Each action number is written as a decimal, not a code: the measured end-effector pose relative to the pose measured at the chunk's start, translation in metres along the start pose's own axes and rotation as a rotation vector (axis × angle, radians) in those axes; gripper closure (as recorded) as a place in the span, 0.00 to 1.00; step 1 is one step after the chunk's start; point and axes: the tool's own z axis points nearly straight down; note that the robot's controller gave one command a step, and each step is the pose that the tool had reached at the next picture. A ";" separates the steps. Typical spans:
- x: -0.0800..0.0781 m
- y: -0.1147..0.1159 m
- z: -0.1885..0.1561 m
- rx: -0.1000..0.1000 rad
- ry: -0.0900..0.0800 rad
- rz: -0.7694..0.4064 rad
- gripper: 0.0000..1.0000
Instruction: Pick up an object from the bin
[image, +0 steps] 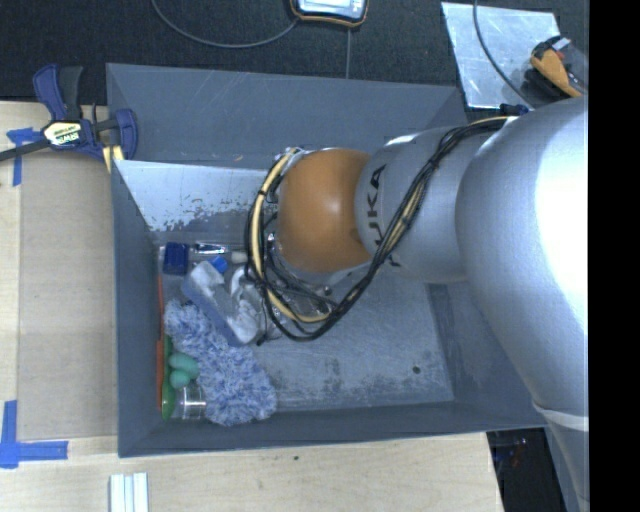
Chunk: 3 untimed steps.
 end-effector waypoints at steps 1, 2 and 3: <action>0.000 0.000 -0.001 0.000 0.000 0.000 1.00; -0.001 -0.001 -0.018 0.001 -0.003 0.000 1.00; 0.000 -0.001 -0.036 0.001 -0.002 0.000 1.00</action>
Offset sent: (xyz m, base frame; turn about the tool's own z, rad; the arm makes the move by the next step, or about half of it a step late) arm 0.0000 -0.0001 0.0222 0.0002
